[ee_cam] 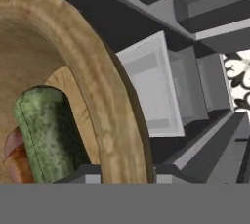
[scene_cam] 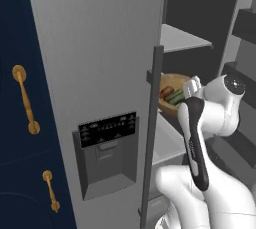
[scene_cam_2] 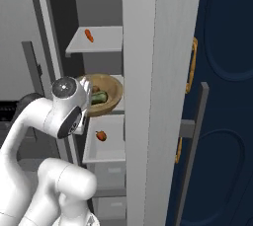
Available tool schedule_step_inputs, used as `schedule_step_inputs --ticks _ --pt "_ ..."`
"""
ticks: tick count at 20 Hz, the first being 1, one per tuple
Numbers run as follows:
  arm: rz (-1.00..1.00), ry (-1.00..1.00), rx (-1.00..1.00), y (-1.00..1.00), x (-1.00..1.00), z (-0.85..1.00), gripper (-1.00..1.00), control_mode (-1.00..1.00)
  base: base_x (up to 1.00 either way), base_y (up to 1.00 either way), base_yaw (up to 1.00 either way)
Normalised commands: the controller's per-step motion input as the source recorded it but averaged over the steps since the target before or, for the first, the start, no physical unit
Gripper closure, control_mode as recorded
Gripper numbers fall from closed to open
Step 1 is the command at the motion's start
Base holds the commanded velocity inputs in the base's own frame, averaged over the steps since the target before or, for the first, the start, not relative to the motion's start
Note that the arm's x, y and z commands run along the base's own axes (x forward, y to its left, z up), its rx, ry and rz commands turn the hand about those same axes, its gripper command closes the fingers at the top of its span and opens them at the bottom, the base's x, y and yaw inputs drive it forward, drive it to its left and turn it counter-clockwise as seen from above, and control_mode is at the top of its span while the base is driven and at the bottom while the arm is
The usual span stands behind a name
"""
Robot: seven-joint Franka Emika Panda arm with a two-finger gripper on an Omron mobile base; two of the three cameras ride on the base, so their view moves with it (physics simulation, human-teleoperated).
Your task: Pick the chicken drumstick and cucumber from their plates and place them in the bowl. Then put the bowl in the fridge.
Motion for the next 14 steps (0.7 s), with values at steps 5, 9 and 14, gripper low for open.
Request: schedule_step_inputs --ticks 5,9,14 --pt "0.1 0.12 0.01 -0.2 0.69 0.02 1.0 -1.0 0.0 0.0 0.0" --pt "0.06 0.14 0.0 -0.1 0.91 0.0 1.0 -1.0 0.0 0.0 0.0" --pt "0.06 0.16 0.0 -0.12 0.6 -0.17 1.0 -1.0 0.0 0.0 0.0"
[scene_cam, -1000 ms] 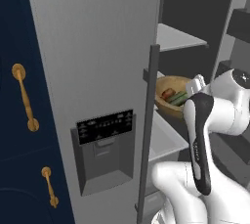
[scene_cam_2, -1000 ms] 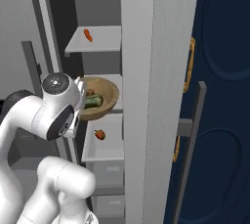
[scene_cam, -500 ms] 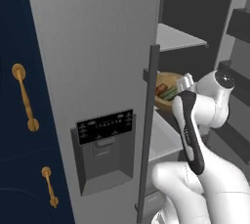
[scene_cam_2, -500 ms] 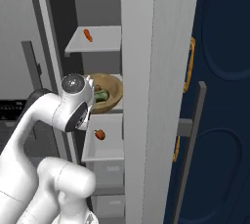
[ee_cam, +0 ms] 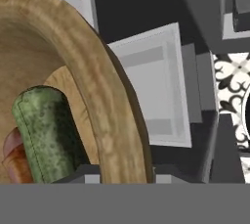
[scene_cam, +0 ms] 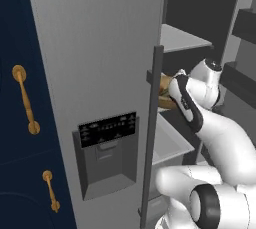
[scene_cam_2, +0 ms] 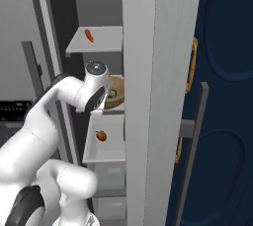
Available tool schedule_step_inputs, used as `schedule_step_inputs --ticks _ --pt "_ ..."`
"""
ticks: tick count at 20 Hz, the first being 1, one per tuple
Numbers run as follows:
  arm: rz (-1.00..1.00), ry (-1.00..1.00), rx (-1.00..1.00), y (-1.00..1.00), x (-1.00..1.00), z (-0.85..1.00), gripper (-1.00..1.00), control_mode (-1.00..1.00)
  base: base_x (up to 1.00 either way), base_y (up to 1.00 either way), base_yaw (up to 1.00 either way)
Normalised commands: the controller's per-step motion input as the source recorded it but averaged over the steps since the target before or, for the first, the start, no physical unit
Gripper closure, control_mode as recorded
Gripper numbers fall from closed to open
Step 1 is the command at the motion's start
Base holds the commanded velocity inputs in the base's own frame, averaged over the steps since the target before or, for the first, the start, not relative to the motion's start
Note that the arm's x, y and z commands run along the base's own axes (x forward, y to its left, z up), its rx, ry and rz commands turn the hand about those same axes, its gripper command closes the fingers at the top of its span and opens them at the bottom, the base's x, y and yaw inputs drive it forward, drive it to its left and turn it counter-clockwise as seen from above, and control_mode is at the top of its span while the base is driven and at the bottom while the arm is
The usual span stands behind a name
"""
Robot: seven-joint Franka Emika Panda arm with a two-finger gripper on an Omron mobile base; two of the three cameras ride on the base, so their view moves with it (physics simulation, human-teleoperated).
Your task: Pick the chicken drumstick and cucumber from their plates and place them in the bowl. Then put the bowl in the fridge.
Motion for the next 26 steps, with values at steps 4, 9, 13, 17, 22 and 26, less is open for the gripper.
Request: schedule_step_inputs --ticks 4,9,13,17,22,26 --pt "0.07 0.03 0.0 -0.14 0.55 -0.47 1.0 -1.0 0.0 0.0 0.0" --pt "0.02 -0.08 0.0 -0.01 0.32 -0.45 1.0 -1.0 0.0 0.0 0.0" --pt "0.0 0.05 0.0 0.02 0.41 -0.48 1.0 -1.0 0.0 0.0 0.0" --pt "0.0 0.12 0.0 0.0 0.49 -0.14 1.0 -1.0 0.0 0.0 0.0" --pt "0.0 0.0 0.0 0.01 0.3 -0.15 -1.0 -1.0 0.0 0.0 0.0" --pt "0.0 -0.08 0.0 0.1 -0.28 0.12 -1.0 -1.0 0.0 0.0 0.0"
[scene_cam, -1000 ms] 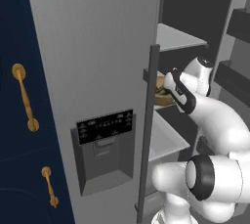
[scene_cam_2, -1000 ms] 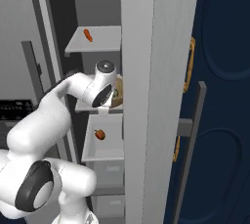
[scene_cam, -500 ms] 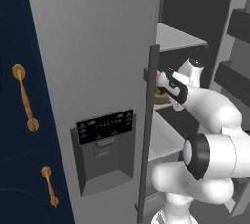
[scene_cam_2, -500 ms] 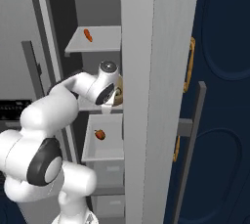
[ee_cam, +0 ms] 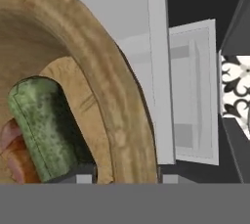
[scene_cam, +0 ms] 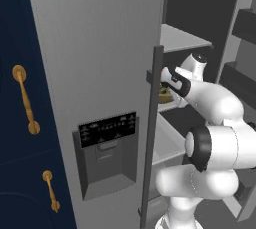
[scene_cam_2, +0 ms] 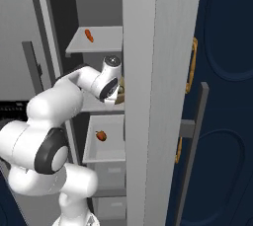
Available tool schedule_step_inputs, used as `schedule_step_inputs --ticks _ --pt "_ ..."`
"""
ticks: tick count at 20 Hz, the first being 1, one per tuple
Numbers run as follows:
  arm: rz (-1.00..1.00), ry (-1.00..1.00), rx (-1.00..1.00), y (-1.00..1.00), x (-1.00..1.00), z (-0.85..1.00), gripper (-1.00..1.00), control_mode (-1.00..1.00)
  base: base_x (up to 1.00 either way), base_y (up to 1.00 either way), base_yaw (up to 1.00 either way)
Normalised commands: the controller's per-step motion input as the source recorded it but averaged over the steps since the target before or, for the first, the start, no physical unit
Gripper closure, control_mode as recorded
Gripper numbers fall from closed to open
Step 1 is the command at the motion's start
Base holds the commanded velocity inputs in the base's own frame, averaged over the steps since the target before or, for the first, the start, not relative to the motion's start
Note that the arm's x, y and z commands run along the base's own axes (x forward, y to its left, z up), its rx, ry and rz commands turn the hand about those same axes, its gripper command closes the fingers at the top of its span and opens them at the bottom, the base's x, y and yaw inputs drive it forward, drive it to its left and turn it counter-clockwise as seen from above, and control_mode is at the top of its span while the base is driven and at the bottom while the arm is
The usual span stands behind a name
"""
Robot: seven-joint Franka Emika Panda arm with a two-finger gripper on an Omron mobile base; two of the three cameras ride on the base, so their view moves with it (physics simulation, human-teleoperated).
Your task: Pick the chicken drumstick and cucumber from their plates and place them in the bowl. Then put the bowl in the fridge.
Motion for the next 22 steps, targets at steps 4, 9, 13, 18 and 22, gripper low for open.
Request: schedule_step_inputs --ticks 4,9,13,18,22 --pt "0.0 -0.29 -0.02 0.21 -0.75 0.06 -1.0 -1.0 0.0 0.0 0.0" --pt "0.0 -0.31 0.0 0.17 -0.85 0.19 -1.0 -1.0 0.0 0.0 0.0" --pt "0.0 -0.13 0.0 0.19 -1.0 0.65 -1.0 -1.0 0.0 0.0 0.0" --pt "0.0 -0.01 0.0 0.15 -1.0 0.84 -1.0 -1.0 0.0 0.0 0.0" --pt "-0.01 -0.05 -0.06 0.27 -0.94 0.78 -1.0 -1.0 0.0 0.0 0.0"
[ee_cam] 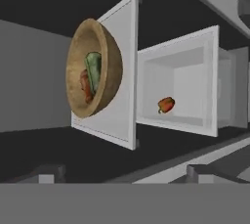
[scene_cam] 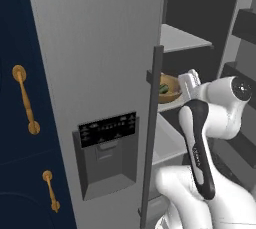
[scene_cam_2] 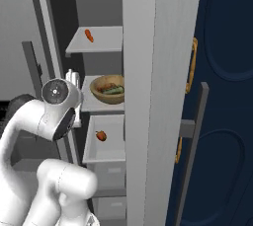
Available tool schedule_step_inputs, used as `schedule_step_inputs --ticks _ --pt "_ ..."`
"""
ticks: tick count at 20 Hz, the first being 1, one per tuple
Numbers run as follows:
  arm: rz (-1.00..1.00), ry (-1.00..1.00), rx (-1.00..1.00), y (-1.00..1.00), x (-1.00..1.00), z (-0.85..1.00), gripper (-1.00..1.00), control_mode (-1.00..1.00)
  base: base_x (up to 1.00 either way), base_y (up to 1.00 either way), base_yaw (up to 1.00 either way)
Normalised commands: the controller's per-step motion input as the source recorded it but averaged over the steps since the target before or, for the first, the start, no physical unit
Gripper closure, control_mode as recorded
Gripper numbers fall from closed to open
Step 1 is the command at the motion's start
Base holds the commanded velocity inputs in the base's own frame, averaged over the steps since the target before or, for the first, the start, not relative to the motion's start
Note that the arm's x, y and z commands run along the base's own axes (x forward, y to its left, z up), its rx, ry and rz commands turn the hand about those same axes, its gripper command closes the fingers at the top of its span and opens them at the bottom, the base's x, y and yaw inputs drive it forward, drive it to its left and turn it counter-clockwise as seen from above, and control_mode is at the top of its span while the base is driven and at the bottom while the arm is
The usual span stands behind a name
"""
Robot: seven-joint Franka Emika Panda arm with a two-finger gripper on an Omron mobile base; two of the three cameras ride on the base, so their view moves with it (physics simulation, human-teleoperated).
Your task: Pick the chicken drumstick and cucumber from their plates and place them in the bowl. Then put the bowl in the fridge.
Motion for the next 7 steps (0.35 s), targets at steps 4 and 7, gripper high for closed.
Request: schedule_step_inputs --ticks 4,7 --pt "-0.04 0.0 -0.08 0.14 -0.59 0.69 -1.0 -1.0 0.0 0.0 0.0" --pt "0.0 0.03 0.0 0.0 -0.5 0.61 -1.0 -1.0 0.0 0.0 0.0"
